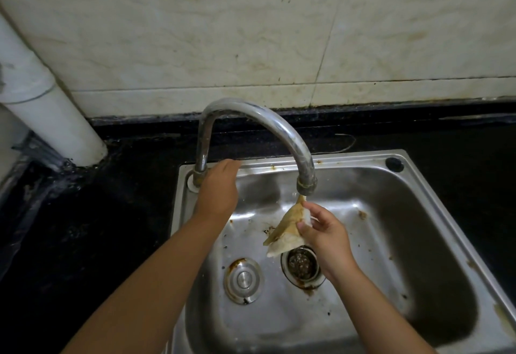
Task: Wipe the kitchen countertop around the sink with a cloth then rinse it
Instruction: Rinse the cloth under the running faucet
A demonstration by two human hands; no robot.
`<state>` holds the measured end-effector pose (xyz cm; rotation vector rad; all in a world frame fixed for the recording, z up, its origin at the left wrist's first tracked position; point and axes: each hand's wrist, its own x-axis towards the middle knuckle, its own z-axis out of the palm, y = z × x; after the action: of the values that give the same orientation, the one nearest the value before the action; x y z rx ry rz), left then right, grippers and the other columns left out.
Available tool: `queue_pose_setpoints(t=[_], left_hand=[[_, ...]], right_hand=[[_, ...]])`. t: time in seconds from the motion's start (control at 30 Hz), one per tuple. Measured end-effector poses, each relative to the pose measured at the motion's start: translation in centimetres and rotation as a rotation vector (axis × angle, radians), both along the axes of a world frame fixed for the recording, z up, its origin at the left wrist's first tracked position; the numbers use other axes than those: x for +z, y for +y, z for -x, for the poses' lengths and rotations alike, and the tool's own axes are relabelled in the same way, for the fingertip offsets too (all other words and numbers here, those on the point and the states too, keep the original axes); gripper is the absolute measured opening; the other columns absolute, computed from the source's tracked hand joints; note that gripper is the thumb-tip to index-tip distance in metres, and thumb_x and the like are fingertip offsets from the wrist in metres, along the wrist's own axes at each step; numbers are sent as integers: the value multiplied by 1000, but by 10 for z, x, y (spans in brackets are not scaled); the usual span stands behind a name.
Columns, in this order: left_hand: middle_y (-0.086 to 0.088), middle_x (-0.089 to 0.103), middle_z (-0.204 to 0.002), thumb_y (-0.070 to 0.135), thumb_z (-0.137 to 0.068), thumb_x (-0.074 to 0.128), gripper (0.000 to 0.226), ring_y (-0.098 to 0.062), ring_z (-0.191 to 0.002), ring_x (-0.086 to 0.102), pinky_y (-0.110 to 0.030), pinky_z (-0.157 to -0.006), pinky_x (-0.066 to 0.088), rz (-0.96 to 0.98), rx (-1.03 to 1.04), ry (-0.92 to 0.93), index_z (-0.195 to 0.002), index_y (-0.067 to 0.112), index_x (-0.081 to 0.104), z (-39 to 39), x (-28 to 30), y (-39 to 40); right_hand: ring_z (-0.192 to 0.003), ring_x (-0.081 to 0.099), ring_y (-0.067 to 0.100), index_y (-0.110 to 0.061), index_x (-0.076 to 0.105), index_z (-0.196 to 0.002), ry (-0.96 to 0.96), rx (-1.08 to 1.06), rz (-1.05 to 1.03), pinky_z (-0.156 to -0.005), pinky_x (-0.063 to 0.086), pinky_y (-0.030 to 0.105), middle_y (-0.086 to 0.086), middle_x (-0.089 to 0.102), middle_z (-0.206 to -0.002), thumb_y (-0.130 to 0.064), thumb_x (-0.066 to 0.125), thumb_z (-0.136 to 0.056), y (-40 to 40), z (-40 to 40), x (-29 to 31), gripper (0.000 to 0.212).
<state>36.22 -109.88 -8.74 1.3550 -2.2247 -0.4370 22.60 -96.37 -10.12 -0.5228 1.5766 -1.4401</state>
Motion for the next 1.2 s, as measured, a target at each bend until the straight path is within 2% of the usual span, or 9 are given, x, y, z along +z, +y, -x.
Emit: queue_pose_setpoints(t=[0.2,0.4,0.6,0.67,0.77,0.83,0.9,1.0,1.2], left_hand=[[-18,68,-83,-28,-51,67,46,-32,-72,67,-32,-66,55,113,-49,14,-90,-4,67,-6,-10,4],[-13,55,-120,-13,-84,47,42,-28,-108,53,-31,-89,43,-91,-3,6,-121,5,55,-4,-2,12],[-13,53,-127,12,-83,63,41,-29,-113,53,-31,-91,42,-20,-11,-14,-122,6,54,-5,0,68],[-12,51,-125,22,-92,50,37,-27,-111,51,-29,-90,40,-535,154,171,-125,7,49,1,-9,99],[-22,55,-111,43,-95,37,52,-32,-91,54,-38,-79,43,-1629,550,809,-118,-3,45,16,-17,112],[-22,61,-94,44,-94,38,55,-32,-81,56,-36,-67,51,-1850,545,1180,-113,-6,49,22,-18,108],[-20,67,-72,33,-95,39,41,-32,-70,60,-36,-56,53,-1804,467,1334,-97,-5,55,30,-13,99],[-15,66,-55,10,-94,42,21,-30,-66,58,-40,-62,48,-1594,430,1319,-83,1,57,42,-11,85],[-15,67,-66,-8,-90,41,18,-29,-58,63,-31,-45,53,-1454,330,1289,-93,-2,58,42,-15,72]], right_hand=[[-74,64,15,-23,59,-95,-41,-25,7,-61,56,19,3,66,-83,15,52,-83,-3,-1,-2,41],[-74,63,15,-20,60,-98,-69,-60,-13,-60,55,17,2,64,-85,15,51,-84,-1,-4,-1,38],[-79,63,19,-20,61,-99,-85,-86,-42,-73,54,29,6,63,-95,16,50,-85,12,-3,3,41],[-78,61,19,-17,61,-100,-131,-91,-25,-64,56,23,6,61,-96,19,47,-84,18,-4,6,41],[-79,60,19,-16,61,-96,-207,-75,7,-56,54,19,8,60,-97,22,42,-84,22,-4,9,44],[-80,59,21,-10,62,-94,-243,-71,20,-55,54,20,9,59,-98,24,39,-83,23,-4,12,42],[-76,57,23,-7,61,-87,-231,-87,1,-54,53,22,9,58,-93,25,37,-83,23,-2,13,40],[-66,55,24,-7,57,-78,-155,-124,-40,-49,47,25,8,58,-80,23,36,-82,23,1,14,37],[-69,58,26,-17,51,-104,-64,-114,-189,-61,49,32,14,60,-84,2,47,-92,7,8,0,24]])
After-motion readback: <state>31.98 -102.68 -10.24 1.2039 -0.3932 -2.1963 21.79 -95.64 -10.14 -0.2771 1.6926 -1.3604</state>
